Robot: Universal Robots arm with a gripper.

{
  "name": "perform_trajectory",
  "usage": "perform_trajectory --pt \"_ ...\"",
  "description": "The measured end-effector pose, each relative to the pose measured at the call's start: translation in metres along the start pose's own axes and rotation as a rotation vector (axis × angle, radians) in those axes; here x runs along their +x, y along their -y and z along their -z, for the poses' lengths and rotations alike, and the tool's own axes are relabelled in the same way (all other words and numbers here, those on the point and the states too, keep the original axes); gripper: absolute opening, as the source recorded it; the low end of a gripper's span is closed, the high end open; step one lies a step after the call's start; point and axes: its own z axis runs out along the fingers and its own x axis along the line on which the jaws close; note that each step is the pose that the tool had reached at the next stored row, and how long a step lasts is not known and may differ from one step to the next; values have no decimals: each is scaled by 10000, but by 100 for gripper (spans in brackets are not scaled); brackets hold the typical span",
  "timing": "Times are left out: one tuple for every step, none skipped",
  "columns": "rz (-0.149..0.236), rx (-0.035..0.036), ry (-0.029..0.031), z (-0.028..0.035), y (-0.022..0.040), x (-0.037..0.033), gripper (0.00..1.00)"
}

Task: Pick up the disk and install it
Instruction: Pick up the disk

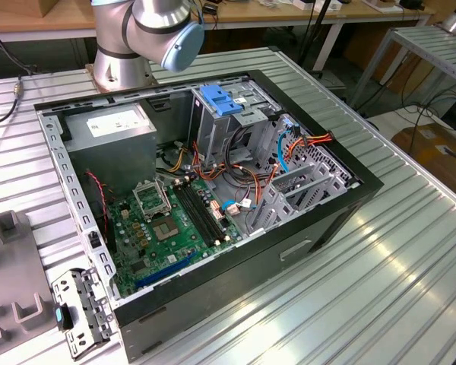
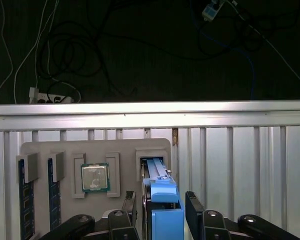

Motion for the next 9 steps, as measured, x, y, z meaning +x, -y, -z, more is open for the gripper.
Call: perform_trajectory --pt "-20 1 0 -1 0 0 51" --pt "-33 0 0 -1 0 0 51" --pt "-49 5 2 -4 0 -4 51" --pt "-53 4 2 -5 0 -6 51" --pt "-54 2 1 -4 0 -6 51" --pt "-53 0 0 -4 0 -6 51" --pt "-54 0 0 -5 0 -6 51" --pt "-54 -1 0 -6 0 -7 51" --pt "-54 -2 -1 -6 0 -7 51"
